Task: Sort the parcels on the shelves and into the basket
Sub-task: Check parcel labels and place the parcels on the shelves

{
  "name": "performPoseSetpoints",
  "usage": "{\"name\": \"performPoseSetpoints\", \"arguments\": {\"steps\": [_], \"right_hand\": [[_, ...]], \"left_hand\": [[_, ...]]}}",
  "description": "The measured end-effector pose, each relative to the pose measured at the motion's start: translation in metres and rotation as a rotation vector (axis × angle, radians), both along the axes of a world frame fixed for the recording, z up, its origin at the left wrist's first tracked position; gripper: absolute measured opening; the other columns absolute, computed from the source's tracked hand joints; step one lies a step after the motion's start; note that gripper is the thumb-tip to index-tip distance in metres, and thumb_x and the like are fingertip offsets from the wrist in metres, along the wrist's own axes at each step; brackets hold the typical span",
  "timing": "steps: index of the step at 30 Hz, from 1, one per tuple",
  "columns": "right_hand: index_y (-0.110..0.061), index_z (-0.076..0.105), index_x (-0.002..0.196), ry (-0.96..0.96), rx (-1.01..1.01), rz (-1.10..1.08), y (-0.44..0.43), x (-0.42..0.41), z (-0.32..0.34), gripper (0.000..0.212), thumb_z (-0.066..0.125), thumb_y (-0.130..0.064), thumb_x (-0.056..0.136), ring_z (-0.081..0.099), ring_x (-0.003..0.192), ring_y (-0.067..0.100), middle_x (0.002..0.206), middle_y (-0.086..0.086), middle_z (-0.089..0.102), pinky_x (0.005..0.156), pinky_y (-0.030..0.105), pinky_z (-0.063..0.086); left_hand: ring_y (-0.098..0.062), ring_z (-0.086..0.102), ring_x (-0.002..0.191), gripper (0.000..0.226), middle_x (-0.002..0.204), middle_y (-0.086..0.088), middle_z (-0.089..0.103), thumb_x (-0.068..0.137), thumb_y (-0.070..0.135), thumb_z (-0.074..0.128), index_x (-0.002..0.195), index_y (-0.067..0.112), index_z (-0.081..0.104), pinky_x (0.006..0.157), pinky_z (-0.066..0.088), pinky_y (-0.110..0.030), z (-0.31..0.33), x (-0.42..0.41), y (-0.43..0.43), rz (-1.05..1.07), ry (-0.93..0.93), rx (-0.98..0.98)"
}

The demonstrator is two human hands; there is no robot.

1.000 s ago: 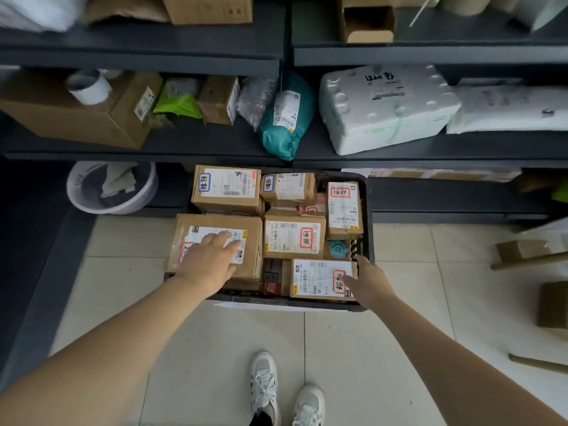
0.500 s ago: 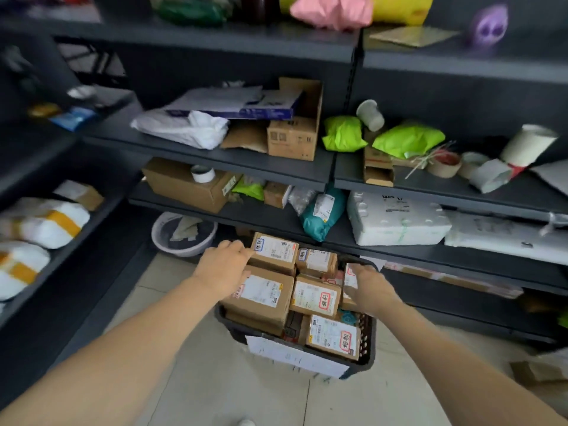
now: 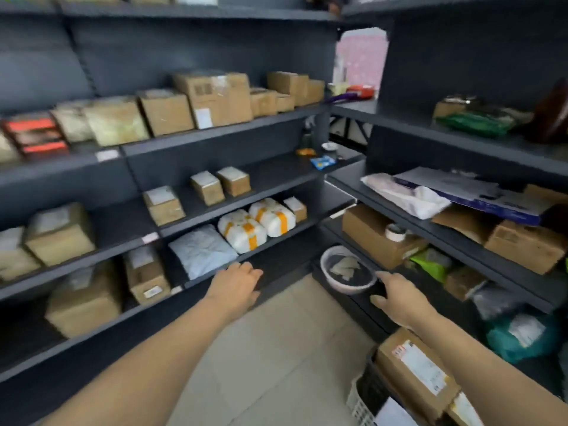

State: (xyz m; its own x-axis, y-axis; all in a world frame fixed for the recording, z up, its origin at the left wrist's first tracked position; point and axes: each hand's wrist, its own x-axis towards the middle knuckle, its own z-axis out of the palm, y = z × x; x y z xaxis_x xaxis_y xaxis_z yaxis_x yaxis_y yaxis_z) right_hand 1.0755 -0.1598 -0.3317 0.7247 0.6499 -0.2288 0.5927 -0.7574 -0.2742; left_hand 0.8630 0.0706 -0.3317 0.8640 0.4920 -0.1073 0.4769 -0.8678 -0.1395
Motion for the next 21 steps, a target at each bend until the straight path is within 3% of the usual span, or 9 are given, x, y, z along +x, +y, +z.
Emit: {"name": "performPoseSetpoints", "arguments": {"steps": [4,10,14,17,21], "right_hand": [[-0.019,0.032,0.144,-0.021,0.034,0.198,0.104,-0.077,0.019,0.056,0.053,-0.033,0.094,0.052,0.116,0.028,0.135,0.011,0.048,0.093,0.039,0.048],[-0.018,0.023,0.149,0.011,0.052,0.421,0.244,-0.251,0.021,0.067,0.055,-0.036,0.093,0.044,0.127,0.028,0.146,0.01,0.037,0.099,0.035,0.042],[-0.015,0.026,0.147,0.054,0.057,0.574,0.315,-0.364,0.016,0.065,0.055,-0.035,0.093,0.042,0.129,0.026,0.143,0.009,0.04,0.101,0.032,0.038],[-0.015,0.04,0.138,0.075,0.059,0.684,0.361,-0.431,0.008,0.054,0.057,-0.036,0.091,0.049,0.119,0.025,0.135,0.009,0.049,0.098,0.033,0.043],[-0.013,0.032,0.143,0.113,0.001,0.795,0.409,-0.507,0.0,0.056,0.052,-0.034,0.095,0.047,0.122,0.027,0.137,0.01,0.046,0.098,0.032,0.042]], "left_hand": [[-0.025,0.044,0.118,0.047,0.13,-0.005,0.047,0.095,0.04,0.046,0.137,0.019,0.04,0.091,0.044,-0.039,0.013,-0.117,0.057,0.175,-0.024,0.006],[-0.026,0.043,0.12,0.051,0.136,-0.005,0.043,0.096,0.036,0.044,0.142,0.017,0.033,0.09,0.043,-0.038,0.019,-0.317,0.128,0.427,-0.022,0.029],[-0.025,0.041,0.122,0.06,0.137,-0.004,0.042,0.096,0.039,0.045,0.147,0.019,0.023,0.093,0.045,-0.04,0.016,-0.449,0.164,0.616,-0.011,0.04],[-0.024,0.039,0.127,0.058,0.144,-0.003,0.037,0.096,0.039,0.043,0.147,0.021,0.022,0.098,0.04,-0.039,0.015,-0.53,0.181,0.741,-0.004,0.016],[-0.023,0.037,0.128,0.057,0.143,-0.002,0.037,0.095,0.04,0.045,0.145,0.021,0.026,0.098,0.041,-0.039,0.007,-0.605,0.198,0.866,0.01,-0.016]]}}
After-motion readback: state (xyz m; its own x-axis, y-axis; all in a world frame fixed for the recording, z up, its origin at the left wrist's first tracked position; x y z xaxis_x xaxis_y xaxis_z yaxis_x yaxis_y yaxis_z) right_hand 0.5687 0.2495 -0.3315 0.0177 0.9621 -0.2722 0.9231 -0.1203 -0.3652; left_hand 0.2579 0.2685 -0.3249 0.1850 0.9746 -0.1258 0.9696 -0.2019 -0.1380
